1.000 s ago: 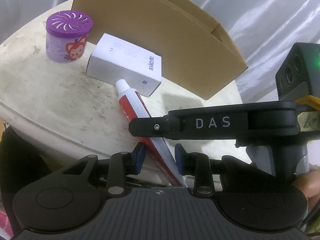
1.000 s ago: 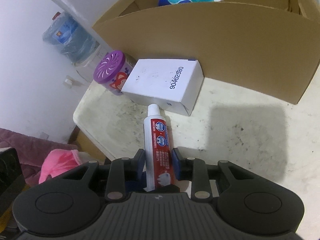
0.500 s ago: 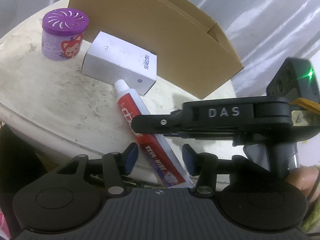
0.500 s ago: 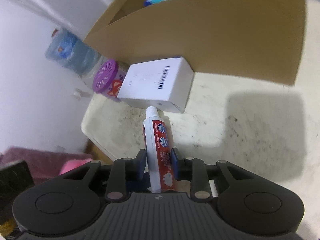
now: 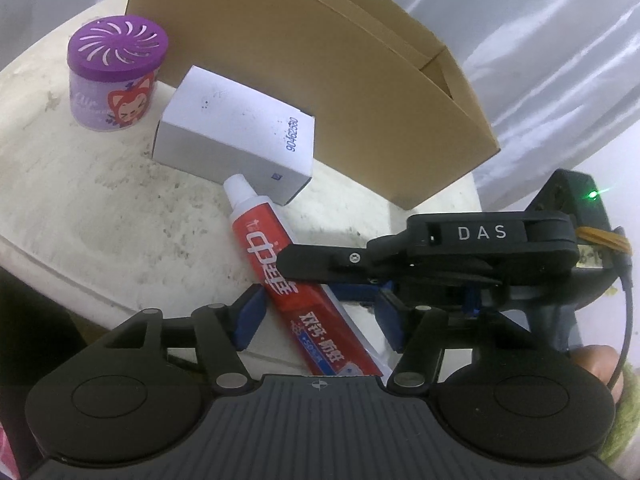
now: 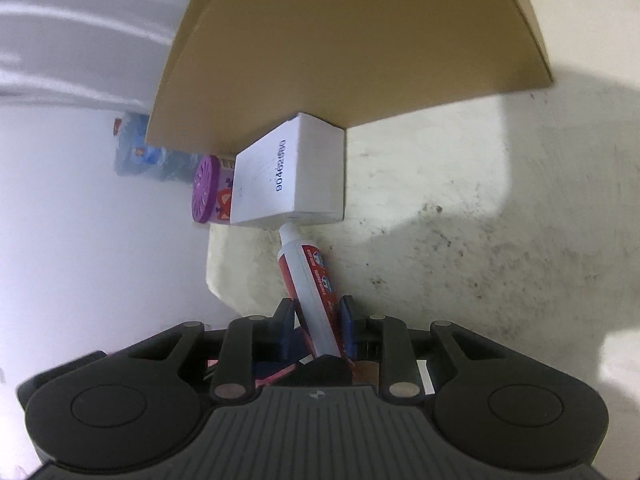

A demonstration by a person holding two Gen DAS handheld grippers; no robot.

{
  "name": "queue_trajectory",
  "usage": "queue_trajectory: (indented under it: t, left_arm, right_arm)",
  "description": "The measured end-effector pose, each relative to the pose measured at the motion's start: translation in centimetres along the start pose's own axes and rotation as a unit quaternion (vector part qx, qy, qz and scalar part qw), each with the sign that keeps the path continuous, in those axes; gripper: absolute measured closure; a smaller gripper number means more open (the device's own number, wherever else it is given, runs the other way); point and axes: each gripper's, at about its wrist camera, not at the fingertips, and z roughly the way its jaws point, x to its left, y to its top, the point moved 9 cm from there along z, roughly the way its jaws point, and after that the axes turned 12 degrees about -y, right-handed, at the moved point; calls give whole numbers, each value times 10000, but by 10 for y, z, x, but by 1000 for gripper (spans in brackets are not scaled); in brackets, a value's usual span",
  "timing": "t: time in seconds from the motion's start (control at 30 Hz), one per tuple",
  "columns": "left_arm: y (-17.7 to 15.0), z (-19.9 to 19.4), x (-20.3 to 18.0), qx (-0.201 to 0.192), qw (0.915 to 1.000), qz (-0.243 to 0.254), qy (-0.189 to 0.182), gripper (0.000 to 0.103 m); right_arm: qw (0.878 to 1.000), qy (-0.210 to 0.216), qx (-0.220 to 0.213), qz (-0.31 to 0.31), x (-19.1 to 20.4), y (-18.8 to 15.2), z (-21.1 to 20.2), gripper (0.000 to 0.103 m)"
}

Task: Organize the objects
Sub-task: 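Hold the toothpaste tube in the right gripper beside the left gripper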

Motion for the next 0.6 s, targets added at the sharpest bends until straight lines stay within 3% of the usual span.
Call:
queue_trajectory:
  t: [0.33, 0.6]
  left_arm:
    - [-2, -1, 1, -43, 10000, -70, 22, 43]
    - [-5, -4, 3, -121, 9999, -77, -38, 38]
  right_arm:
    - [9983, 356, 174, 432, -7, 0, 2, 76]
    - [9999, -11, 91, -52, 8, -7, 2, 75]
